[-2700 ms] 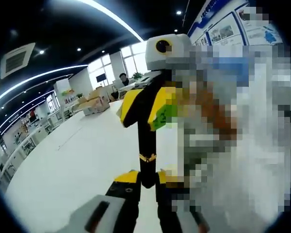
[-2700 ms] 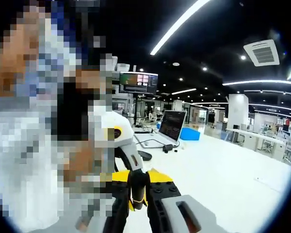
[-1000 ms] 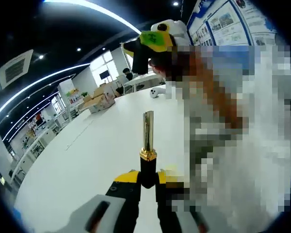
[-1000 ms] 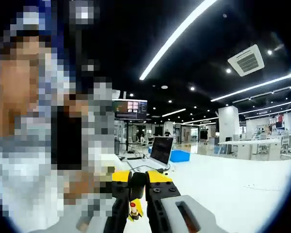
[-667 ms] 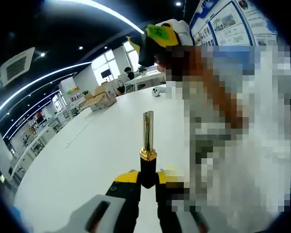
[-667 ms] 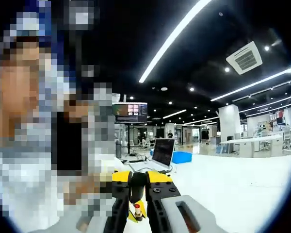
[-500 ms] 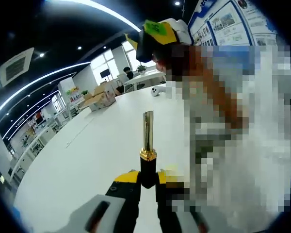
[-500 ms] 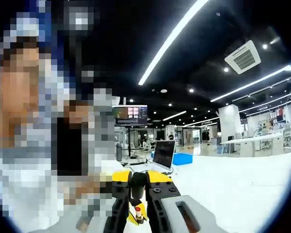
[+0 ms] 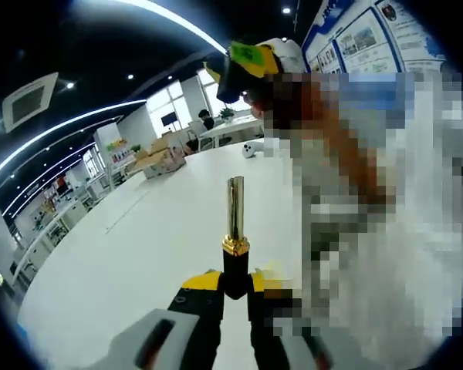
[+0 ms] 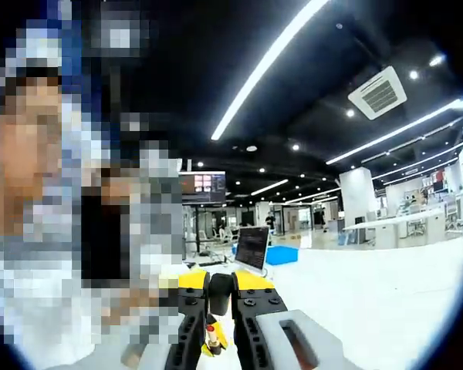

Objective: Unscrew the lipstick cap, remove the lipstick, and put the cap back on the lipstick

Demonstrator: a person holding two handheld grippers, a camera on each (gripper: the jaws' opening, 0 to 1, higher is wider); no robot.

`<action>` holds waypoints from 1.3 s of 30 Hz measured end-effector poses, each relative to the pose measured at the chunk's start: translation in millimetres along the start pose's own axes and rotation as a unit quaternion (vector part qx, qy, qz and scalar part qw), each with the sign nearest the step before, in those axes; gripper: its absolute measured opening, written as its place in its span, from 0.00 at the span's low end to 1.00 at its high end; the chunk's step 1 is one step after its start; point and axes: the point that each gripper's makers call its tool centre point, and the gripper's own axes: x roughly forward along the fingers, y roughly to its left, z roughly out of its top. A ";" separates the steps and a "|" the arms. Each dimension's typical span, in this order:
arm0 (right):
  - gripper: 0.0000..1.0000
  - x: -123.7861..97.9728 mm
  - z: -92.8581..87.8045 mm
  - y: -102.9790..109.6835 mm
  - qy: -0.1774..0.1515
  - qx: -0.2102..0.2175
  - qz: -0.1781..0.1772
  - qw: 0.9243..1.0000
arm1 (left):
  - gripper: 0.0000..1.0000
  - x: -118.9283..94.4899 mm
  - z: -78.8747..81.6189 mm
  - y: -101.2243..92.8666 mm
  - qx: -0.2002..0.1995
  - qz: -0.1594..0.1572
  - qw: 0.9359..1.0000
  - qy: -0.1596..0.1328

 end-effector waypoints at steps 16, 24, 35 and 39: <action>0.10 -10.9 -11.9 -42.6 0.016 0.001 -0.081 0.997 | 0.13 -1.3 4.4 5.7 -0.019 0.002 1.000 -0.021; 0.10 -22.2 -39.6 -83.4 0.069 -0.003 -0.161 0.985 | 0.13 -3.7 3.3 18.1 -0.034 0.020 0.999 -0.028; 0.10 -38.8 -61.3 -119.6 0.103 0.000 -0.215 0.971 | 0.13 -6.2 4.8 27.4 -0.050 0.031 0.997 -0.042; 0.10 -47.5 -74.9 -136.3 0.135 -0.006 -0.239 0.962 | 0.13 -7.8 6.1 30.7 -0.061 0.030 0.996 -0.053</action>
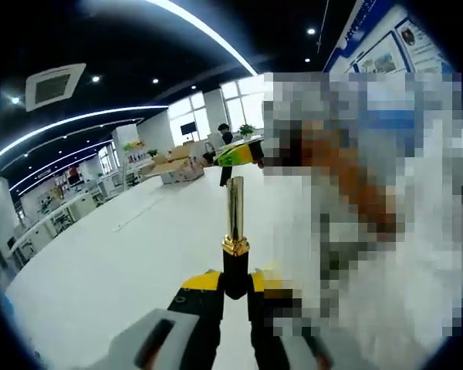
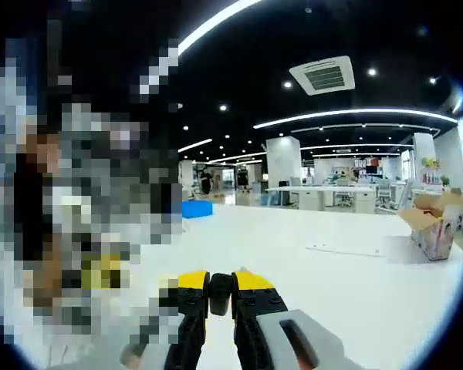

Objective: Unscrew the lipstick cap, remove the lipstick, and put the cap back on the lipstick

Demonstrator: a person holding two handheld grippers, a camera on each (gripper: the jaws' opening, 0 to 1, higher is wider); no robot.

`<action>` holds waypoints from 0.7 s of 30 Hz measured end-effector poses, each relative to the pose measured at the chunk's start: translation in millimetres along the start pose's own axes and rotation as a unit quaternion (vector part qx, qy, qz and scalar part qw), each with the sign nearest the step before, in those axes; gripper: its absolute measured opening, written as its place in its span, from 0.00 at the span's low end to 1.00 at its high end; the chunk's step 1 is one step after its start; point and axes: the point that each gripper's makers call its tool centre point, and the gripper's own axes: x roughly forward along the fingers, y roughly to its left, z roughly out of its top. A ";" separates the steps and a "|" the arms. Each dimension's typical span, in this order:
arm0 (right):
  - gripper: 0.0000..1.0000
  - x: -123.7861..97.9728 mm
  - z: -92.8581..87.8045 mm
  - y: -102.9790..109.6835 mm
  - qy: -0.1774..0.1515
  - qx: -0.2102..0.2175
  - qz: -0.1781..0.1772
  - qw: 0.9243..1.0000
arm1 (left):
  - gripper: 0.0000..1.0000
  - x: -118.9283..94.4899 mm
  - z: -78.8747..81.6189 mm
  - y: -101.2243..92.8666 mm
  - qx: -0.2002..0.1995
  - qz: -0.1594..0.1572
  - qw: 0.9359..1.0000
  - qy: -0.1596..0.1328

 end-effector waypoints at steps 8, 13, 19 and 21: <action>0.10 6.5 -30.2 -24.7 0.049 -0.001 -0.036 0.998 | 0.13 -2.2 3.1 1.5 -0.013 0.000 1.000 -0.010; 0.10 10.6 -45.3 -33.1 0.071 0.000 -0.041 0.997 | 0.13 -1.9 3.4 3.6 -0.022 0.000 1.000 -0.014; 0.10 14.9 -63.7 -38.1 0.102 -0.006 -0.043 0.994 | 0.13 -3.0 3.7 7.3 -0.035 0.002 0.999 -0.019; 0.10 16.4 -68.7 -39.3 0.108 -0.006 -0.043 0.993 | 0.13 -3.0 3.2 8.1 -0.039 0.003 0.999 -0.019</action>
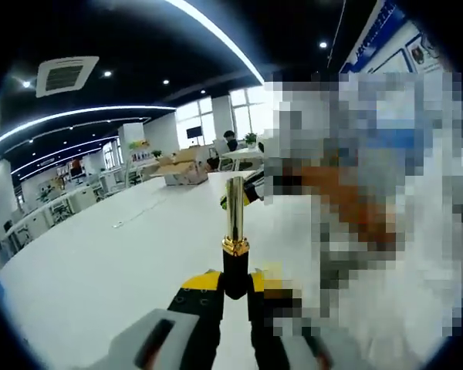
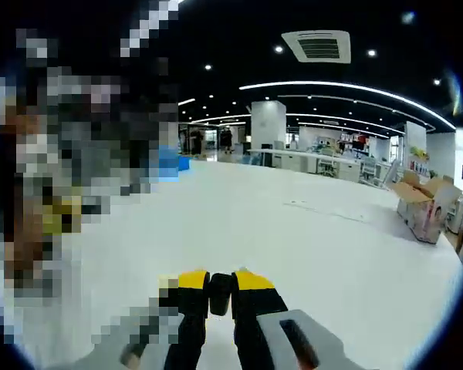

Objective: Unscrew the lipstick cap, remove the lipstick, and put the cap back on the lipstick

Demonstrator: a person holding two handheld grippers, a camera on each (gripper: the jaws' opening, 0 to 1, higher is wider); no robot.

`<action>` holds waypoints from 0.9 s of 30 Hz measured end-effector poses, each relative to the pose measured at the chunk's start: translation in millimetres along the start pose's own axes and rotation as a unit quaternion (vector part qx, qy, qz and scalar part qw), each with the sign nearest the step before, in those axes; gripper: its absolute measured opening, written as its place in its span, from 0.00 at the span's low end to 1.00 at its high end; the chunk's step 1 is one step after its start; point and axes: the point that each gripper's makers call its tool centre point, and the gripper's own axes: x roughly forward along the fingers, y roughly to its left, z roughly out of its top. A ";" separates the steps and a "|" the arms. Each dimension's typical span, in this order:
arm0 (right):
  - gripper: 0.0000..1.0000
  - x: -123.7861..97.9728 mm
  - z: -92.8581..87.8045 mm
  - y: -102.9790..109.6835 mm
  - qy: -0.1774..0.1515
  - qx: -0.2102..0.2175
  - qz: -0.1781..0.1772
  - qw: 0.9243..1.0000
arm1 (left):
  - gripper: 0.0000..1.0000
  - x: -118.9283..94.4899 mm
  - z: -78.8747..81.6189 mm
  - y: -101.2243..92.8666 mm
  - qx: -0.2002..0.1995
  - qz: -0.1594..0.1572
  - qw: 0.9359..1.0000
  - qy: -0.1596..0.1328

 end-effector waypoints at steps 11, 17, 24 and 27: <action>0.11 10.6 -21.1 0.4 0.031 0.001 0.015 0.999 | 0.13 -2.6 2.0 5.6 -0.014 0.007 1.000 -0.006; 0.11 12.8 -28.0 -3.2 0.042 -0.013 0.009 0.999 | 0.13 -2.8 3.4 4.7 -0.013 0.007 1.000 -0.008; 0.11 14.4 -31.0 -5.3 0.045 -0.016 0.006 0.999 | 0.13 -4.1 4.5 5.4 -0.013 0.009 1.000 -0.010; 0.11 14.6 -32.7 -7.1 0.046 -0.020 0.003 0.999 | 0.13 -4.6 4.1 5.1 -0.011 0.010 1.000 -0.008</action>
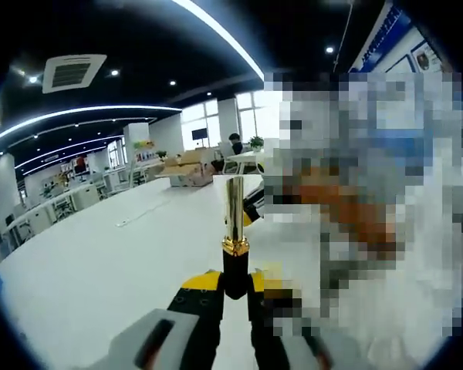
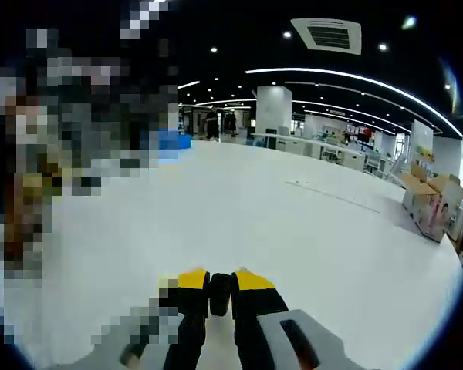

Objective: Unscrew the lipstick cap, remove the lipstick, and put the cap back on the lipstick

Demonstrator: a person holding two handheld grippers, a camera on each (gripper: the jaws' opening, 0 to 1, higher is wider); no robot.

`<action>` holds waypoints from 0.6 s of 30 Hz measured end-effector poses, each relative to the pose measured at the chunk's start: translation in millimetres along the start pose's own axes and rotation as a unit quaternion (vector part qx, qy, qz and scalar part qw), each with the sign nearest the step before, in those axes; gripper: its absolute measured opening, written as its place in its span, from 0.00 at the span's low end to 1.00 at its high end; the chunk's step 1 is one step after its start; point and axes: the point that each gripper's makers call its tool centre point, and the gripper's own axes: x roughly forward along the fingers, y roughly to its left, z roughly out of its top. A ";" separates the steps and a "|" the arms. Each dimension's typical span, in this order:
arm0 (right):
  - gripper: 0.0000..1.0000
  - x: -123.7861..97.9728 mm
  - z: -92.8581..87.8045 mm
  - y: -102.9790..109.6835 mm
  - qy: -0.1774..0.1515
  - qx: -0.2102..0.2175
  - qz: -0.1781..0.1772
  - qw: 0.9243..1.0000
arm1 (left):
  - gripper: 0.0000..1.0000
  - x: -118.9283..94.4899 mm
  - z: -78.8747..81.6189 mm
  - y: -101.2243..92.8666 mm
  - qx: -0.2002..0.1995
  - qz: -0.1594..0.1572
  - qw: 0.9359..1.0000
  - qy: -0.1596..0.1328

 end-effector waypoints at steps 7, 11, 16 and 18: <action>0.11 1.9 -2.2 -2.0 -0.001 -0.006 0.001 1.000 | 0.13 -1.1 0.8 -0.1 0.001 0.001 1.000 -0.001; 0.16 2.2 0.1 -1.9 -0.009 0.004 0.007 1.000 | 0.13 -0.5 1.0 0.4 -0.001 0.000 1.000 -0.002; 0.23 1.0 3.7 -3.1 -0.019 0.010 0.008 1.000 | 0.13 -0.6 0.8 0.4 -0.002 0.002 1.000 -0.001; 0.27 0.2 4.7 -2.1 -0.022 0.012 0.009 1.000 | 0.13 -0.3 0.2 0.9 -0.001 0.002 1.000 0.000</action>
